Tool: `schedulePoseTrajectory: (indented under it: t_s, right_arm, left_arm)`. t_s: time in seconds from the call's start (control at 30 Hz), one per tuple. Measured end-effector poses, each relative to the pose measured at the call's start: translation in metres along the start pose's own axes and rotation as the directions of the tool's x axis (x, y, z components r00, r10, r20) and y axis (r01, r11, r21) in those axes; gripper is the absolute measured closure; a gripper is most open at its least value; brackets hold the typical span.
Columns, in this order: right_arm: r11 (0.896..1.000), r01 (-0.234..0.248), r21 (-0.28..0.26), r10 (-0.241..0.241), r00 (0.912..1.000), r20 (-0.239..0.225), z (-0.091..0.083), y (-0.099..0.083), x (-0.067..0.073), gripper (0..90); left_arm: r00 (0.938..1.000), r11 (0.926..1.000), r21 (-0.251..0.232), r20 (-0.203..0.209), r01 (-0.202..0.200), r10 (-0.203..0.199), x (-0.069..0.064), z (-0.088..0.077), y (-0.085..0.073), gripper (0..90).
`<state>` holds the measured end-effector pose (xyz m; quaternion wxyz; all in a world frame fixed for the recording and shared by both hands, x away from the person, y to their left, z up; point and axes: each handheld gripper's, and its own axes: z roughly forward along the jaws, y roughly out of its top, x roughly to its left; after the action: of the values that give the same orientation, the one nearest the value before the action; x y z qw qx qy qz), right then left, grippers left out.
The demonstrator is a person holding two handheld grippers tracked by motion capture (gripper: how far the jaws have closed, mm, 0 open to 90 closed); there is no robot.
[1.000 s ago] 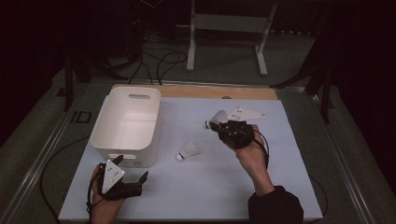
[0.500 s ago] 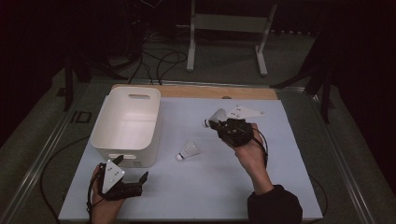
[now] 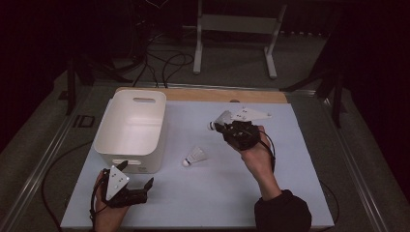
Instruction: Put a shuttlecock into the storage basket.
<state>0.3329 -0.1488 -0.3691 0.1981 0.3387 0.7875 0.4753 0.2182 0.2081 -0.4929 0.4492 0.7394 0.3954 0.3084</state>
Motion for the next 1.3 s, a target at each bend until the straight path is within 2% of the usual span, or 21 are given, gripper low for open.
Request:
schedulePoseTrajectory:
  t_s: [1.3]
  right_arm:
    - [1.000,0.015,0.002,-0.015,0.9999,-0.008,0.016,0.014,0.008,85.3]
  left_arm:
    - [1.0000,1.0000,-0.002,-0.001,0.001,-0.001,0.000,0.000,0.000,0.6]
